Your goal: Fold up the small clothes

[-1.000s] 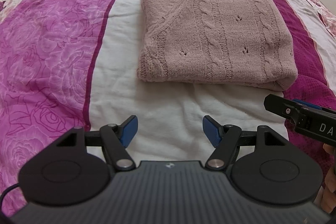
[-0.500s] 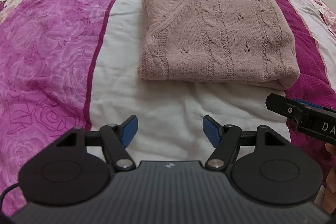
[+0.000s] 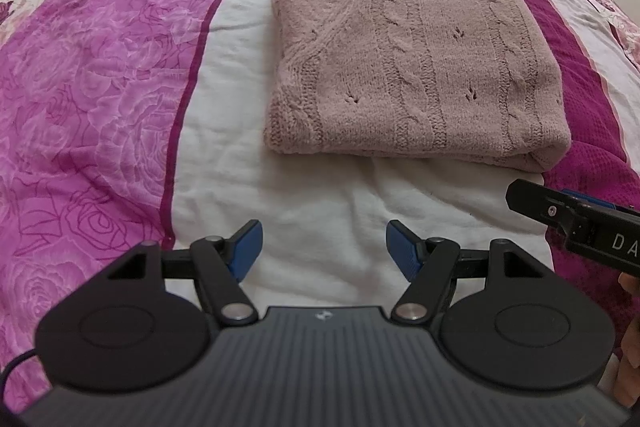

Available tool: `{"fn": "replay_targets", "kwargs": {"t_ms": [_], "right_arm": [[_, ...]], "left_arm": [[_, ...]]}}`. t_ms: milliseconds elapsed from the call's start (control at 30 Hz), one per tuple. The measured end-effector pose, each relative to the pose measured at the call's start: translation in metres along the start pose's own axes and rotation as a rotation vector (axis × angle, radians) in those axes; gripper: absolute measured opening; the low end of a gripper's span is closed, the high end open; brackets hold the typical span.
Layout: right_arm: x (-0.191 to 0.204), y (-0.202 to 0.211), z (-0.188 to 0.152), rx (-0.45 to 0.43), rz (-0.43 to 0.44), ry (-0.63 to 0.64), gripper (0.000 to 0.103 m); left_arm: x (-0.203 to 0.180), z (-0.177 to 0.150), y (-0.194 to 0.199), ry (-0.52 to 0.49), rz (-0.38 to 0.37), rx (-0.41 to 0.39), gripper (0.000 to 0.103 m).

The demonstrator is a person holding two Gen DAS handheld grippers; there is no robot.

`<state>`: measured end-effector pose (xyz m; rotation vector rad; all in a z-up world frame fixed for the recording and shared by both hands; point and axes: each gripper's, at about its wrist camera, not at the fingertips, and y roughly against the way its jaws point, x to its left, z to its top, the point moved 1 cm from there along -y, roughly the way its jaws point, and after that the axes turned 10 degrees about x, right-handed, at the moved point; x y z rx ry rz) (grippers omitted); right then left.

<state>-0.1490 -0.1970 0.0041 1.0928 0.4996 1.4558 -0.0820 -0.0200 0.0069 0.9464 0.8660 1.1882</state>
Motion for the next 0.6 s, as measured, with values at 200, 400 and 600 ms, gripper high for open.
{"fn": "replay_targets", "kwargs": {"t_ms": [200, 400, 600], "right_arm": [[-0.0003, -0.0002, 0.0003, 0.0, 0.0, 0.0, 0.079], [-0.0007, -0.0003, 0.0002, 0.001, 0.001, -0.001, 0.079], [-0.0009, -0.0003, 0.0004, 0.001, 0.001, -0.001, 0.079]], "left_arm": [[0.0001, 0.0003, 0.0003, -0.003, 0.002, -0.001, 0.07], [0.0, 0.0006, 0.0005, -0.005, 0.002, -0.002, 0.07], [-0.0008, 0.0013, 0.0009, -0.005, 0.001, -0.003, 0.07]]}}
